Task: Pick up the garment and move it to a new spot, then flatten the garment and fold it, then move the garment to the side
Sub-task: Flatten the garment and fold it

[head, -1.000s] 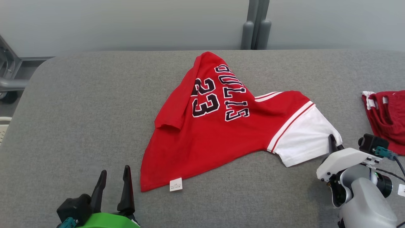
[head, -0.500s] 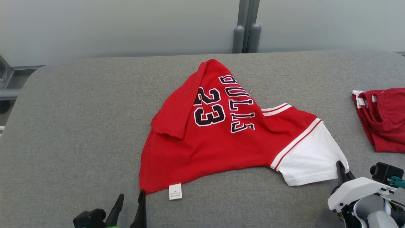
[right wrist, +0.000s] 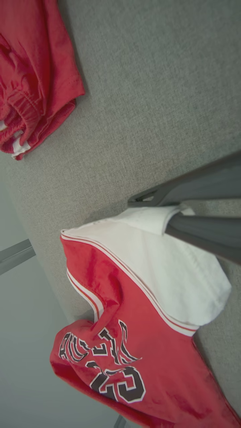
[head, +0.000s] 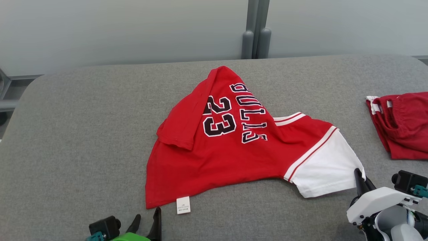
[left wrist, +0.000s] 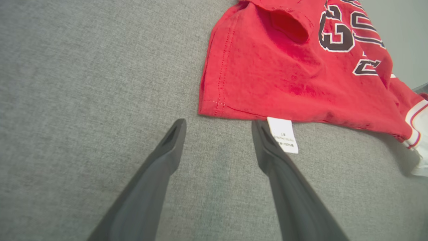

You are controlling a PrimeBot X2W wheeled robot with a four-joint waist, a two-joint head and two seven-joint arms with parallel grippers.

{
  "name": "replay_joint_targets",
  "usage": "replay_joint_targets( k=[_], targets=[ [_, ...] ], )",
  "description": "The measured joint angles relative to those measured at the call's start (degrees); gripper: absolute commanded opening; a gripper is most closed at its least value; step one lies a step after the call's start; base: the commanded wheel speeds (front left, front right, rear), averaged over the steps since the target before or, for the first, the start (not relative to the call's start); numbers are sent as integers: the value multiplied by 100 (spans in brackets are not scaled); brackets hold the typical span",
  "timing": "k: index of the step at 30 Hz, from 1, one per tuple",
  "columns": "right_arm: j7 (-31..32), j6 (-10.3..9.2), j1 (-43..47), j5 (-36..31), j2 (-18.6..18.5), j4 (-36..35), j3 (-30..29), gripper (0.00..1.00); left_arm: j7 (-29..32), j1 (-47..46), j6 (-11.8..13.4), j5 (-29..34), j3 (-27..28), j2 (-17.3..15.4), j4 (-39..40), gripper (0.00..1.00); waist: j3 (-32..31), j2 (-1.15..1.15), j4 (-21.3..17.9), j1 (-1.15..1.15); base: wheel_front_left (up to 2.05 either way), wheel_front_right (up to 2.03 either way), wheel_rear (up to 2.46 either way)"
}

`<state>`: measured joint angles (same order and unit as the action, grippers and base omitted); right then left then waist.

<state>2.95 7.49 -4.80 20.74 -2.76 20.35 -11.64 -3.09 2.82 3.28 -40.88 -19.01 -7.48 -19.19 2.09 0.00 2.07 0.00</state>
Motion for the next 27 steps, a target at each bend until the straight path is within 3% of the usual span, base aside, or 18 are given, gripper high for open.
replay_joint_targets(
  k=[21,22,23,26,27],
  targets=[
    [49,0,0,-20,0,-165,226,0,-47,-935,-405,-783,230,331,-1463,100,35,0,-270,0,0,0,0],
    [49,0,0,-20,0,-165,226,0,-47,-935,-405,-783,230,331,-1463,93,35,0,-270,0,0,0,0],
    [51,0,-1,-23,0,-170,229,0,-78,-961,-431,-840,243,338,-1496,80,35,0,-274,0,0,0,0],
    [51,0,-3,-35,0,-187,232,0,-211,-1031,-468,-859,254,354,-1648,2,28,0,-280,0,0,0,0],
    [52,0,-4,-36,0,-191,233,0,-249,-1048,-508,-870,250,359,-1678,0,28,0,-279,0,0,0,0]
  ],
)
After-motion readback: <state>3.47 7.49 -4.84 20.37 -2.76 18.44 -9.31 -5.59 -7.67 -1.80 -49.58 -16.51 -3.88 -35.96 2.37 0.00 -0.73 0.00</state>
